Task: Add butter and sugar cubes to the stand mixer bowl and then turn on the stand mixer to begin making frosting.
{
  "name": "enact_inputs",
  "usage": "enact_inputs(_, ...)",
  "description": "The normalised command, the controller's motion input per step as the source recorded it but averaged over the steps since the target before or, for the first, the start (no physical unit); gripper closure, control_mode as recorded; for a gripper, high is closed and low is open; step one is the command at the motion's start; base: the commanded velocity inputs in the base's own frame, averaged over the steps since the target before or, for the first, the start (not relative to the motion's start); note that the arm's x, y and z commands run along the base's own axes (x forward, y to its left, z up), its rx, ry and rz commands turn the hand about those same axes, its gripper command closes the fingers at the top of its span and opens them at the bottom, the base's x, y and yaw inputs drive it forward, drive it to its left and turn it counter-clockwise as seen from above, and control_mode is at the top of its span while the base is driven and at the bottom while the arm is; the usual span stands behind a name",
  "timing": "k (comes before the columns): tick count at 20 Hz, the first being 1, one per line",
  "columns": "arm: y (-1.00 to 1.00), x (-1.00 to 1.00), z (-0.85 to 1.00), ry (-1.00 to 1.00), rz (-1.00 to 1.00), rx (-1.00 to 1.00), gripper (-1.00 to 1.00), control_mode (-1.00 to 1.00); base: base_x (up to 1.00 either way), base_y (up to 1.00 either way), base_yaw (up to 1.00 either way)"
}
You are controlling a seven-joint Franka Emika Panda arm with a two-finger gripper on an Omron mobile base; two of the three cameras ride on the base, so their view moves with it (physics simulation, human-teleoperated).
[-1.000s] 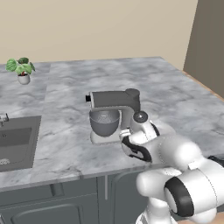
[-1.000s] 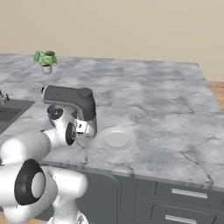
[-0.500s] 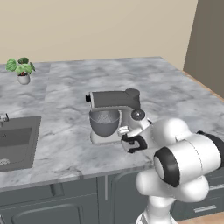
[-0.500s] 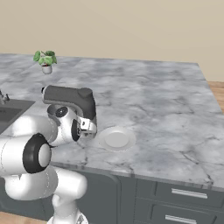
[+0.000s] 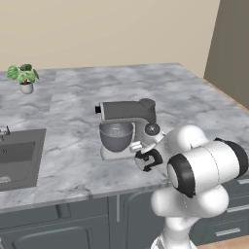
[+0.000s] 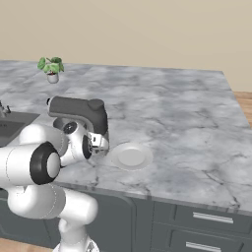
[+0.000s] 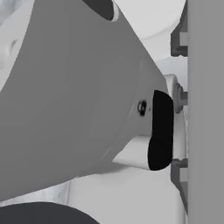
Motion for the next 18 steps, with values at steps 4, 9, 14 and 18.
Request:
enact_inputs(4, 0.0, 0.2, -0.19, 0.0, 0.0, 0.0, 1.0, -1.0, 0.0, 0.0, 0.0)
enact_inputs(9, -0.3, 0.08, -0.1, 0.01, 0.0, 0.0, 1.0, -1.0, 0.0, 0.0, 0.0)
enact_inputs(14, -0.39, 0.01, 0.0, 0.04, 0.0, 0.0, 1.0, -1.0, 0.0, 0.0, 0.0)
enact_inputs(18, -0.29, 0.0, 0.0, 0.02, 0.0, 0.0, 1.0, -1.0, 0.0, 0.0, 0.0)
